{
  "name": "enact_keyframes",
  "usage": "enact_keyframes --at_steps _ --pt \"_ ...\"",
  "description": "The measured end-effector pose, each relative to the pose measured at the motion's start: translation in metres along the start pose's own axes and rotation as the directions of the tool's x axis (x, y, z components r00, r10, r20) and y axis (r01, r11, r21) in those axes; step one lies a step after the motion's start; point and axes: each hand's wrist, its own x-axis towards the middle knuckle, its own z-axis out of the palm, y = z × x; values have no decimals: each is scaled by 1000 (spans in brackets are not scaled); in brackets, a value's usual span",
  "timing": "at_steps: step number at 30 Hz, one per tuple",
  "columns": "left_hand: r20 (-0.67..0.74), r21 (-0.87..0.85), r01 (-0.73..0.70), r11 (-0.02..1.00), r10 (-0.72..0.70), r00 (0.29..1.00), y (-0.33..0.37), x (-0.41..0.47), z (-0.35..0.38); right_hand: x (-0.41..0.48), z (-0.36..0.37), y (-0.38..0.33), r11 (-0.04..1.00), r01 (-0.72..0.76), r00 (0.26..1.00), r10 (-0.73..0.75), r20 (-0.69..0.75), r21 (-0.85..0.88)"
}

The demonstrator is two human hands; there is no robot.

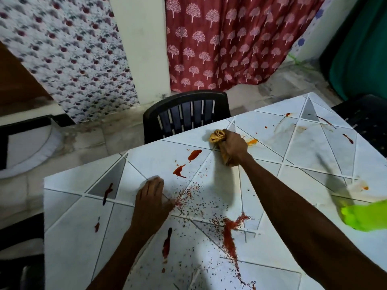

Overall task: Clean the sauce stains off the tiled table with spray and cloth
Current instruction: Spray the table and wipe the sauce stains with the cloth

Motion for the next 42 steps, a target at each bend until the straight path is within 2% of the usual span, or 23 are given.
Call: enact_keyframes --at_steps 6,9,12,15,18,21,23,26,29,32,37,39,42 --pt "3 -46 16 999 -15 1000 -6 -8 2 -43 50 -22 1000 18 998 -18 68 -7" --pt "-6 -61 34 998 -35 999 -3 -9 0 -90 65 -34 994 113 984 -113 135 4" --pt "0 -85 26 996 -26 1000 0 -11 -3 -135 80 -44 962 273 937 -269 224 13" --pt "1 -116 19 993 -19 1000 -2 -20 -5 -177 89 -46 911 411 858 -398 323 33" --pt "-14 -139 -3 990 1 1000 -8 -36 -5 -204 87 -42 886 464 819 -436 373 16" --pt "-5 -154 -7 988 7 1000 -14 -48 -7 -212 68 -36 921 380 847 -382 369 81" --pt "-20 -169 -5 986 1 1000 -14 -50 -8 -205 49 -30 943 273 900 -319 296 189" --pt "-24 -193 3 981 -8 1000 -12 -46 -10 -173 19 -12 955 140 959 -197 205 263" --pt "-9 -196 3 981 -5 1000 -8 -33 -13 -133 -9 -1 963 67 992 -91 85 260" --pt "6 -195 -9 981 10 1000 -3 -20 -15 -96 -30 3 979 -32 999 24 41 201" --pt "5 -191 -15 981 16 1000 -5 -7 -15 -36 -27 17 945 -210 978 199 71 251" --pt "12 -207 -3 978 6 1000 -7 -7 -13 -23 -16 18 934 -233 969 199 145 272" --pt "10 -222 3 975 -1 1000 -12 -11 -11 -32 -1 4 950 -177 969 122 215 256"
